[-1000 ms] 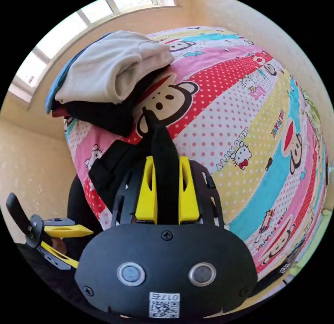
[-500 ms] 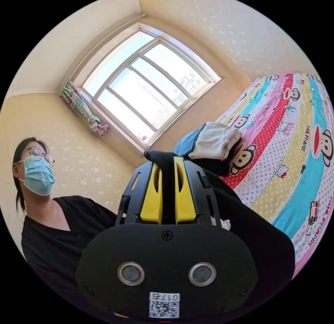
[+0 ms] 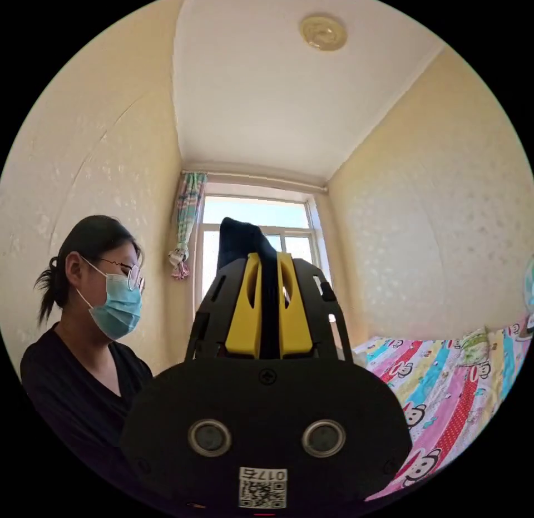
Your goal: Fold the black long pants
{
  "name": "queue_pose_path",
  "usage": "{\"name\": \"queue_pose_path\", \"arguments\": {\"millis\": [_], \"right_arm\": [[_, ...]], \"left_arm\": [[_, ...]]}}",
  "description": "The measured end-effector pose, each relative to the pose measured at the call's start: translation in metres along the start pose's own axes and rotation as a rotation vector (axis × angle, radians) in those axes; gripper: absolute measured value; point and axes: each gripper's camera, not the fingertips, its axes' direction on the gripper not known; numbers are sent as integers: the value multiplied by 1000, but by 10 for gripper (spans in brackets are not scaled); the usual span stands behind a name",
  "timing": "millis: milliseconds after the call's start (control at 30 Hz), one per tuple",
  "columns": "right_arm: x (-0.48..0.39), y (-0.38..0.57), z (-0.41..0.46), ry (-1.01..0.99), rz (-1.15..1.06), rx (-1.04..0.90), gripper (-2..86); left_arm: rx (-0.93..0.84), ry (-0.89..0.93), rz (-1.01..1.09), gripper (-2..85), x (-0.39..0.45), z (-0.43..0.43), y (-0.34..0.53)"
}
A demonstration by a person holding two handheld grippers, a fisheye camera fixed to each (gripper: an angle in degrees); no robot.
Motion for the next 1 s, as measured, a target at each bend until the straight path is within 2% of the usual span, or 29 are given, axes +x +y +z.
{"name": "queue_pose_path", "arguments": {"millis": [100,200,300,400,533,667,733,800,867,900,933,967,1000], "right_arm": [[-50,-54,-38,105,-129,82,29],[-91,-103,-52,253,-252,114,27],[-111,-143,-50,392,-301,177,27],[-120,-176,-45,412,-353,222,26],[-103,-208,-30,466,-363,189,26],[-22,-208,3,500,-284,90,29],[31,-198,25,545,-238,37,30],[123,-182,62,635,-130,-14,36],[210,-174,100,757,-44,-65,43],[280,-167,128,856,20,-134,50],[315,-160,141,910,50,-184,56],[382,-135,160,1032,129,-336,69],[438,-100,168,1141,245,-508,78]], "left_arm": [[117,70,218,19,81,-3,-30],[222,-1,404,19,152,2,-49],[228,20,433,20,195,14,-78],[291,29,474,22,228,23,-101],[380,17,550,23,247,40,-112],[341,-16,535,24,221,81,-109],[298,-72,517,27,188,135,-102],[250,-155,506,29,160,199,-99],[138,-259,503,36,128,290,-106],[33,-310,486,44,98,362,-115],[-98,-339,451,55,58,434,-121],[-183,-351,436,69,34,468,-121],[-383,-421,366,98,-18,526,-112]]}}
